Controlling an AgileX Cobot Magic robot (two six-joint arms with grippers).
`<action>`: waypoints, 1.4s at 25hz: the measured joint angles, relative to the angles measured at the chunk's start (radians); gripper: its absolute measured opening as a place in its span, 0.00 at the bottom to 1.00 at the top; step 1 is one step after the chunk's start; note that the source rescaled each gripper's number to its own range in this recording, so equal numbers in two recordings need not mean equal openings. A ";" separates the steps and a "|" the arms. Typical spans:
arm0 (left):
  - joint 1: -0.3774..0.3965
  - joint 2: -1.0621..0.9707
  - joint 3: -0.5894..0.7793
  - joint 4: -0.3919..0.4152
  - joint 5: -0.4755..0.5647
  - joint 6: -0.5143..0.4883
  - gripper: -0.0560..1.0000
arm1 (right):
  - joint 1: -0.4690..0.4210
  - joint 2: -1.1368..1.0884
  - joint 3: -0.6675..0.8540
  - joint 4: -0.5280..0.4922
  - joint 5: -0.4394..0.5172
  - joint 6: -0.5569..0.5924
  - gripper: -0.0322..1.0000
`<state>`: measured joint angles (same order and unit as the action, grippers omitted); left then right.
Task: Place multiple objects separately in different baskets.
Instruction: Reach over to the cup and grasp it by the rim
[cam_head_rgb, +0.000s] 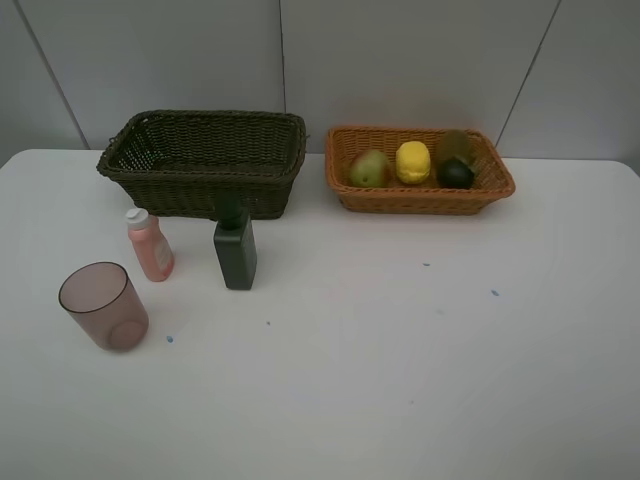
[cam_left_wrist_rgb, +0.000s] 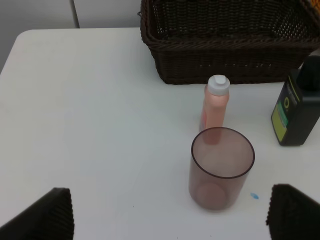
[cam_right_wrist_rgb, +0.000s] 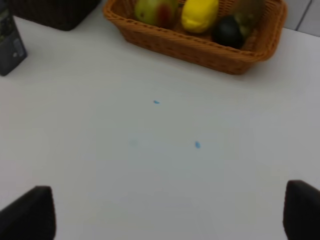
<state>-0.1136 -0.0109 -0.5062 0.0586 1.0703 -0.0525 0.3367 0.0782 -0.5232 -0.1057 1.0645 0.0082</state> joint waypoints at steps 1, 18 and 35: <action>0.000 0.000 0.000 0.000 0.000 0.000 1.00 | -0.024 0.000 0.000 0.000 0.000 0.000 0.99; 0.000 0.000 0.000 0.000 0.000 0.000 1.00 | -0.354 -0.082 0.003 0.000 -0.001 0.000 0.99; 0.000 0.000 0.000 0.000 0.000 0.000 1.00 | -0.354 -0.082 0.003 0.000 -0.001 0.000 0.99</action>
<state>-0.1136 -0.0109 -0.5062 0.0586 1.0703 -0.0525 -0.0173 -0.0041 -0.5202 -0.1057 1.0636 0.0082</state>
